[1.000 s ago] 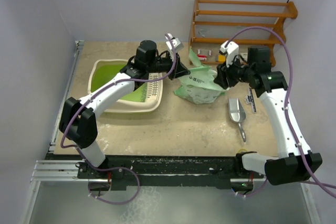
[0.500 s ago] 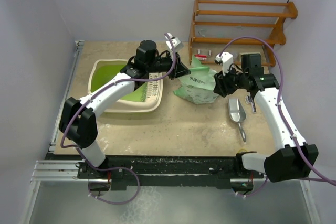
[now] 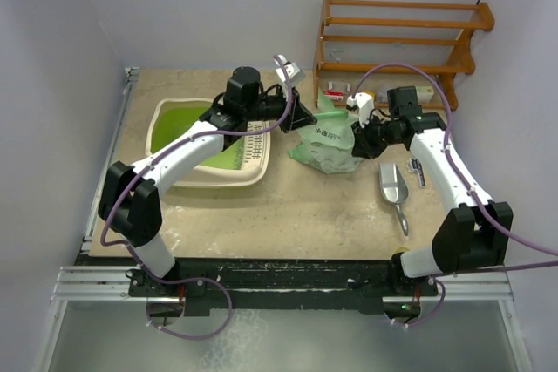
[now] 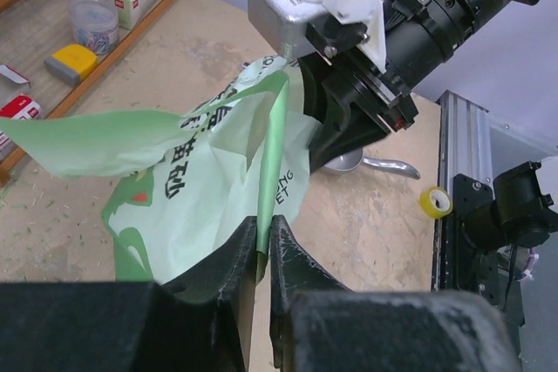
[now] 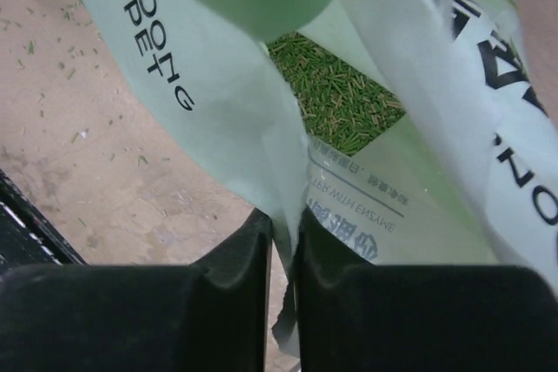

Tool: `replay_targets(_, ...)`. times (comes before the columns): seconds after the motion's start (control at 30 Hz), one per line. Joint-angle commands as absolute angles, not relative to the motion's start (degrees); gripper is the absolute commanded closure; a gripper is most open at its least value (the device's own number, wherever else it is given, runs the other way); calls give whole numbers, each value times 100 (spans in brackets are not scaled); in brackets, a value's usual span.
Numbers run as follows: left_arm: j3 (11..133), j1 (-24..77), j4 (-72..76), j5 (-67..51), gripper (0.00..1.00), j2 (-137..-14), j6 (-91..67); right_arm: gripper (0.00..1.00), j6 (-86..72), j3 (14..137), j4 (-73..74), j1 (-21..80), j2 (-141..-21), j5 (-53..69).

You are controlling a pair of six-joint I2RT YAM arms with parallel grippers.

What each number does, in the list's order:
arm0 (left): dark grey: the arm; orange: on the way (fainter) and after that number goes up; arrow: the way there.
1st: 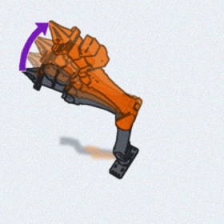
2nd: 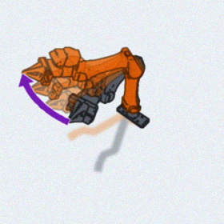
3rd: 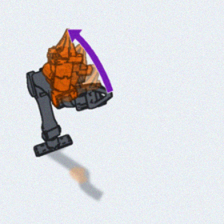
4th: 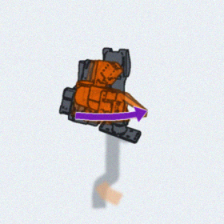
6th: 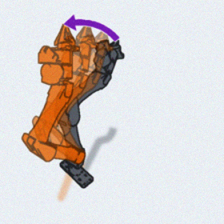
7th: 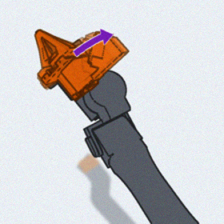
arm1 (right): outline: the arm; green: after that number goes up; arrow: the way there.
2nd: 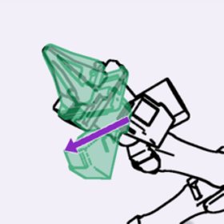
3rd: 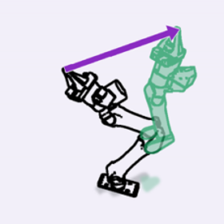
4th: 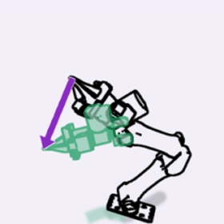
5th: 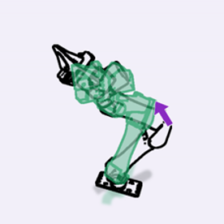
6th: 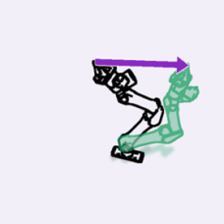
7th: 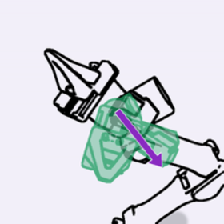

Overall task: Fill the litter box with clean litter
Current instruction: Open the cat litter bag at the center of the board.

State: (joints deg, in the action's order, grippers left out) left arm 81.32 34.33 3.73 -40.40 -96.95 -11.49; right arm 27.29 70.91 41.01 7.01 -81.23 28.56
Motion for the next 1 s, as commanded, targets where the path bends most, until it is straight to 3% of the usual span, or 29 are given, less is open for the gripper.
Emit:
replay_targets(0.0, 8236, 3485, 415, -4092, 91, -9717, -1138, 100, 2852, 7463, 4327, 677, -8204, 3409)
replay_targets(0.2, 8284, 3480, 352, -4066, 91, -9800, -1072, 100, 2743, 8669, 4921, 677, -8463, 4068)
replay_targets(0.33, 8381, 3475, 407, -4126, 92, -9903, -1103, 100, 2743, 9719, 4921, 677, -9291, 4068)
replay_targets(0.37, 8401, 3481, 419, -4141, 92, -9919, -1107, 100, 4199, 9892, 7773, 677, -9466, 5323)
replay_targets(0.43, 8417, 3483, 428, -4172, 92, -9968, -1107, 100, 4921, 10008, 8880, 677, -9668, 5668)
replay_targets(0.7, 8470, 3480, 392, -4015, 71, -10009, -1068, 100, 4900, 9560, 8668, 675, -9127, 5679)
replay_targets(0.97, 8732, 3477, 66, -4045, 74, -10217, -851, 100, 4900, 9513, 8668, 668, -8991, 5679)
